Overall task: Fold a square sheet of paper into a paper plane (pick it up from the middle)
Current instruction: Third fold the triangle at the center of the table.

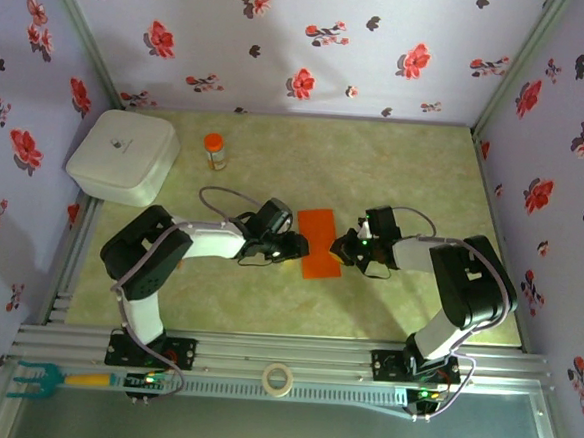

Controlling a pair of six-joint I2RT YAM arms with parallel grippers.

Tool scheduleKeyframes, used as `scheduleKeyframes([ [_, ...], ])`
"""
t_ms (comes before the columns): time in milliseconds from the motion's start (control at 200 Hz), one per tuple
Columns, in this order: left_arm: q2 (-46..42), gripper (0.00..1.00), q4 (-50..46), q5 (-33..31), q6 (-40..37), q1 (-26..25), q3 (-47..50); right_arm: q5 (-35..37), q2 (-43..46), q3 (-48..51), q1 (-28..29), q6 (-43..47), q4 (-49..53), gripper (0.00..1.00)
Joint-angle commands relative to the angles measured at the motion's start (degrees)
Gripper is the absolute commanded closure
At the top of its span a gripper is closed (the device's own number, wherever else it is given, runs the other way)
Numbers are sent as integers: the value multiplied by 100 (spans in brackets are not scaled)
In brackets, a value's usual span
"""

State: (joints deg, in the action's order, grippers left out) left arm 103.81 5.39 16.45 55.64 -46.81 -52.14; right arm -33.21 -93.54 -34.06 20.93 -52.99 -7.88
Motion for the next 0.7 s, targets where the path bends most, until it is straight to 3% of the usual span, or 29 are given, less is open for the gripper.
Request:
scheduleKeyframes([
  [0, 178, 64, 179, 151, 106, 49, -128, 376, -161, 213, -18, -18, 511, 91],
  [455, 217, 74, 375, 255, 171, 64, -100, 353, -154, 216, -17, -13, 507, 91],
  [695, -66, 73, 413, 135, 189, 102, 37, 361, -156, 225, -11, -3, 503, 92],
])
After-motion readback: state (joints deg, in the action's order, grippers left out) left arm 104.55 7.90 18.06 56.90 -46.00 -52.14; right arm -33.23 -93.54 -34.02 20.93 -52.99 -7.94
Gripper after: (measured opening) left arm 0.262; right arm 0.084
